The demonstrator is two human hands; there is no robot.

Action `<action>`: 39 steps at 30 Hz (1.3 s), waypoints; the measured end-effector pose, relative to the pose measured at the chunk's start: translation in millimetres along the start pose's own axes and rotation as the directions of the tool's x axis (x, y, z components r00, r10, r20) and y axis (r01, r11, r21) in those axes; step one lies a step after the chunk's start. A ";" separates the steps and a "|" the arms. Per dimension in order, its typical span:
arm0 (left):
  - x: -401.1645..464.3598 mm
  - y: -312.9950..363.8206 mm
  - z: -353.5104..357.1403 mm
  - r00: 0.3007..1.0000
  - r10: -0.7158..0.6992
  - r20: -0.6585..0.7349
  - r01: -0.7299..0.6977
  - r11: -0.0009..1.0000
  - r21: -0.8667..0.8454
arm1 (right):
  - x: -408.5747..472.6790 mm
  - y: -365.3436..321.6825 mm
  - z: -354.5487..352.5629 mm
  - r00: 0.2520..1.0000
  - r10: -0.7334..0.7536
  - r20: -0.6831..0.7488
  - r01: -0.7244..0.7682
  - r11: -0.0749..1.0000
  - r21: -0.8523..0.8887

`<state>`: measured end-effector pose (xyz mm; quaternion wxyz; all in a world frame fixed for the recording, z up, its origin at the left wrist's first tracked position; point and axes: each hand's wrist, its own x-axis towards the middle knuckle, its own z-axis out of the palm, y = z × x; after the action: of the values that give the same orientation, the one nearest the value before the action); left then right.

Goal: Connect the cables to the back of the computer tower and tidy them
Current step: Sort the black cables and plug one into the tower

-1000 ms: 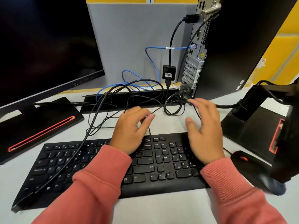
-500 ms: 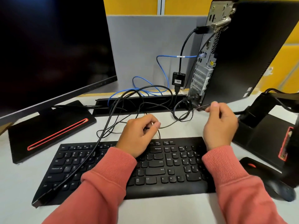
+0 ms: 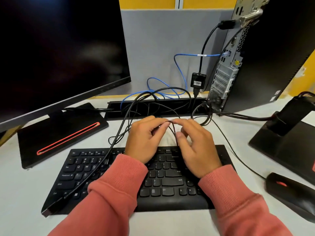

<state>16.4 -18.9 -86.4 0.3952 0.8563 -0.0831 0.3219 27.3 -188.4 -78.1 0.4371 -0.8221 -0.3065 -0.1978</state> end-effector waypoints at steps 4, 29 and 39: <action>1.3 1.2 -0.6 0.999 -0.026 -0.021 0.026 1.000 0.001 | 6.5 -5.0 -3.7 0.998 0.055 -0.017 -0.051 0.981 0.190; -1.1 15.8 1.2 0.991 0.126 0.041 -0.122 0.988 -0.100 | 2.6 3.9 -9.9 0.998 0.001 -0.057 -0.005 0.998 -0.069; 4.5 -8.8 9.1 0.962 -0.062 0.265 0.021 0.988 0.155 | 4.9 19.4 -36.4 0.820 0.140 -0.555 -0.155 0.988 0.019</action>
<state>27.8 -19.1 -93.5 0.3212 0.9210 -0.0933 0.1996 42.0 -225.7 -67.1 0.5099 -0.7566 -0.0996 -0.3971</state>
